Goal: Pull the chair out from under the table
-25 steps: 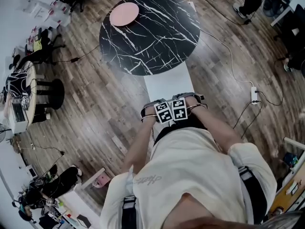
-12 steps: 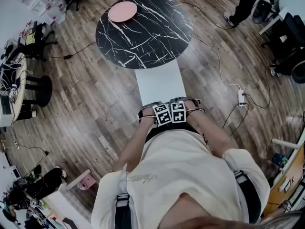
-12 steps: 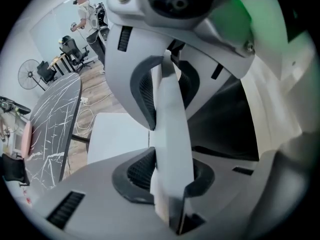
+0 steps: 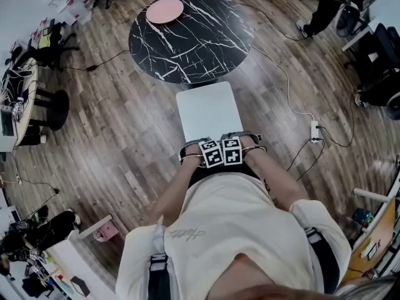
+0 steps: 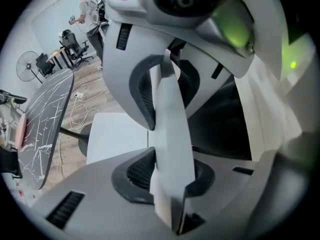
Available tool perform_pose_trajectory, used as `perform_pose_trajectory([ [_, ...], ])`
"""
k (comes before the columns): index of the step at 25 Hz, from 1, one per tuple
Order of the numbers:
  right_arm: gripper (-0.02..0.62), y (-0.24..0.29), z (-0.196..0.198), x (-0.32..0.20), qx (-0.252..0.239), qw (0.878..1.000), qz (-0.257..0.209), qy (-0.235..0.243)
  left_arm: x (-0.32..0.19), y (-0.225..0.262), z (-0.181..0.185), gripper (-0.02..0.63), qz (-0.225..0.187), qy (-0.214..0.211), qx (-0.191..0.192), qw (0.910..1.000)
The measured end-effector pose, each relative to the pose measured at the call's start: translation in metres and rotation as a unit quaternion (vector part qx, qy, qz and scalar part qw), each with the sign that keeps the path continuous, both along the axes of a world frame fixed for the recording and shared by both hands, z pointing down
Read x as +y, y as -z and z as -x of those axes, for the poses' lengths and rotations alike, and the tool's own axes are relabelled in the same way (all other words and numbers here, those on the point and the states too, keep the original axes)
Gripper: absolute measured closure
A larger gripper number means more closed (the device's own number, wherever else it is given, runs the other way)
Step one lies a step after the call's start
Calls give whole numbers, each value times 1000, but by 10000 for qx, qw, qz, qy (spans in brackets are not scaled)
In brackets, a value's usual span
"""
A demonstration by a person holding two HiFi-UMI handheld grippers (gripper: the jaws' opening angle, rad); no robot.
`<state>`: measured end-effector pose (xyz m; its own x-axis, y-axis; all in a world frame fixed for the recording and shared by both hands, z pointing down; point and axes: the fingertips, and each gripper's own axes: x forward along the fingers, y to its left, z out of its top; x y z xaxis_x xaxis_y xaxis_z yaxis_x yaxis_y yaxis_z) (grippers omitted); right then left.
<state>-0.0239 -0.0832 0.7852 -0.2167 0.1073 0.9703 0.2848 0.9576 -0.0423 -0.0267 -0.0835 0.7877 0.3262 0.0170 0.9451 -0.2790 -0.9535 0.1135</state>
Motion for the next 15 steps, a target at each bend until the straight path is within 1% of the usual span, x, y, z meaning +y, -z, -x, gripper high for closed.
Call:
perform_pose_trajectory([
  [5,511,0,-1,17,-44,9999,-79,77,17,-1,-1,512,-69,10,-61,10000],
  [15,509,2,-15,49,-75,9998,57,160,49,1,-15,512,12,200,-85,9998],
])
